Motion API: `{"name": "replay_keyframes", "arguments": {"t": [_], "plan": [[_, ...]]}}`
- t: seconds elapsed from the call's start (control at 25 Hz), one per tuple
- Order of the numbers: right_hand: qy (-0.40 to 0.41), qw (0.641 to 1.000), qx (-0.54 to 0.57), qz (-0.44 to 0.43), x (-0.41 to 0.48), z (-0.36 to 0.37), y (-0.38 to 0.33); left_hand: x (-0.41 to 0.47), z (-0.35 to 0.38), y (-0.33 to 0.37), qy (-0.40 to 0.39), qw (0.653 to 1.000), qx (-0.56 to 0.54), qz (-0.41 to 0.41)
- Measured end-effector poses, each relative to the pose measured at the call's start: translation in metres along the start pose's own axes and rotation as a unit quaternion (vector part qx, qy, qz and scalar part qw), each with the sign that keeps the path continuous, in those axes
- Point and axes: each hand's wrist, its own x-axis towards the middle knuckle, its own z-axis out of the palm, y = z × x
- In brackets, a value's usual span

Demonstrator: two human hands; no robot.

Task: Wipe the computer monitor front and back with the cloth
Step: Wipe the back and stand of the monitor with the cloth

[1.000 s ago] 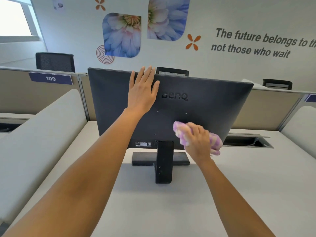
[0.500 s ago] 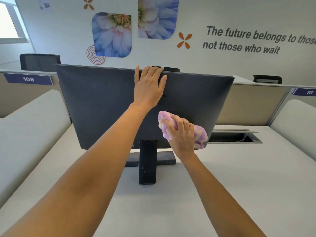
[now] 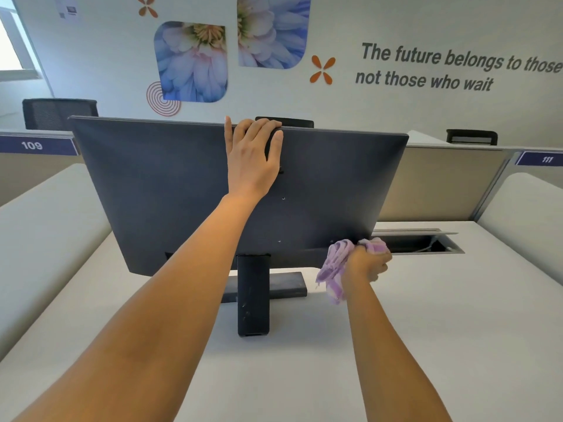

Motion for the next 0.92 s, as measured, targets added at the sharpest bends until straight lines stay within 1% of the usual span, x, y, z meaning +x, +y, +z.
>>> {"name": "replay_keyframes", "arguments": {"t": [0.04, 0.08, 0.16, 0.24, 0.28, 0.32, 0.36, 0.4, 0.48, 0.52, 0.56, 0.6, 0.64, 0.72, 0.76, 0.8, 0.84, 0.88, 0.92], "plan": [[0.001, 1.0, -0.002, -0.014, -0.005, 0.002, -0.002, 0.0, 0.001, 0.0, 0.005, 1.0, 0.001, 0.0], [0.011, 0.998, 0.012, -0.066, -0.014, 0.004, -0.01, 0.0, 0.001, -0.001, 0.009, 1.0, 0.003, 0.0], [0.035, 0.974, 0.024, -0.222, -0.033, 0.011, -0.032, -0.001, 0.002, -0.001, 0.011, 1.0, 0.006, -0.001], [0.038, 0.946, -0.02, -0.321, -0.054, 0.019, -0.044, -0.001, 0.002, -0.002, 0.01, 1.0, 0.004, -0.005], [0.022, 0.934, -0.058, -0.351, -0.067, 0.023, -0.046, -0.001, 0.002, -0.002, 0.01, 1.0, 0.003, -0.008], [0.007, 0.913, -0.098, -0.395, -0.078, 0.025, -0.044, -0.001, 0.002, -0.002, 0.011, 1.0, 0.001, -0.009], [-0.017, 0.873, -0.135, -0.469, -0.086, 0.026, -0.037, 0.0, 0.002, -0.002, 0.011, 1.0, 0.002, -0.009], [-0.044, 0.812, -0.168, -0.557, -0.091, 0.027, -0.026, -0.001, 0.002, -0.002, 0.009, 1.0, 0.002, -0.009], [-0.093, 0.661, -0.212, -0.714, -0.087, 0.027, -0.006, -0.001, 0.002, -0.003, 0.007, 1.0, 0.004, -0.009], [-0.113, 0.598, -0.212, -0.765, -0.08, 0.025, -0.001, -0.001, 0.002, -0.002, 0.007, 1.0, 0.006, -0.01], [-0.131, 0.559, -0.206, -0.792, -0.077, 0.019, -0.002, -0.001, 0.001, -0.002, 0.007, 1.0, 0.007, -0.01], [-0.132, 0.563, -0.191, -0.793, -0.076, 0.011, -0.014, -0.001, 0.001, -0.002, 0.006, 1.0, 0.008, -0.009], [-0.114, 0.614, -0.17, -0.762, -0.075, 0.003, -0.031, -0.002, 0.001, -0.001, 0.005, 1.0, 0.006, -0.01], [-0.036, 0.765, -0.123, -0.631, -0.064, -0.005, -0.075, -0.001, 0.001, -0.001, 0.002, 1.0, 0.003, -0.011], [0.009, 0.815, -0.091, -0.572, -0.053, -0.005, -0.094, -0.002, 0.0, -0.001, 0.002, 1.0, 0.003, -0.011], [0.03, 0.841, -0.062, -0.537, -0.046, -0.004, -0.109, -0.001, 0.0, 0.0, 0.0, 1.0, 0.002, -0.011], [0.029, 0.85, -0.054, -0.523, -0.042, -0.001, -0.116, -0.002, -0.001, 0.0, -0.003, 1.0, 0.001, -0.012], [0.024, 0.844, -0.077, -0.53, -0.042, 0.004, -0.115, -0.002, -0.001, 0.0, -0.006, 1.0, -0.001, -0.013], [0.023, 0.819, -0.119, -0.56, -0.046, 0.011, -0.107, -0.002, -0.001, 0.0, -0.007, 1.0, -0.002, -0.013]]}}
